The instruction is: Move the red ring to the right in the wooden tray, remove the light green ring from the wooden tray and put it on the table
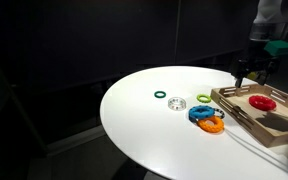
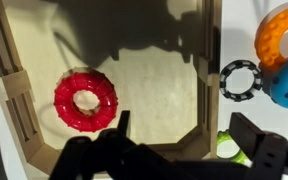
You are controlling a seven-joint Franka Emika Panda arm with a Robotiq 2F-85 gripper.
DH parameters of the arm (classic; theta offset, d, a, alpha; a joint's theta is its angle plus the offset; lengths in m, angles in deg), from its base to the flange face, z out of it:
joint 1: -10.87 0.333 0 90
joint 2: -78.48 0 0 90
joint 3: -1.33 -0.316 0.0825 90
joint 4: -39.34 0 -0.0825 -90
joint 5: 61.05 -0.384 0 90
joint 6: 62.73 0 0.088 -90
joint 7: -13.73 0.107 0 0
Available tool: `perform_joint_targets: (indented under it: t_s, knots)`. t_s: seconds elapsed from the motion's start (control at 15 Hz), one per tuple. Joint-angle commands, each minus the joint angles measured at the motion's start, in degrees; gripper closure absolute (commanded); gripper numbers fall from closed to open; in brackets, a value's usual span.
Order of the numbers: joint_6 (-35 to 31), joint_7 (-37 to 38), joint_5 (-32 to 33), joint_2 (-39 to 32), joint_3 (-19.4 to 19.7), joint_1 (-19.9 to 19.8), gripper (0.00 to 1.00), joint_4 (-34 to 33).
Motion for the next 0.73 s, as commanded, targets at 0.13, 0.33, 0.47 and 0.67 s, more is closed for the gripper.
perform_joint_targets:
  t_s: [0.13,0.33,0.47,0.67]
  knots:
    - [1.32,-7.62,0.36,2.08,3.24,-3.37,0.00,0.84]
    - [2.16,-11.50,0.37,2.36,4.73,-4.63,0.00,0.86]
    - [3.07,-14.39,-0.10,2.45,5.42,-5.04,0.00,0.83]
    - [1.84,-12.83,-0.02,0.80,5.22,-4.92,0.00,0.32]
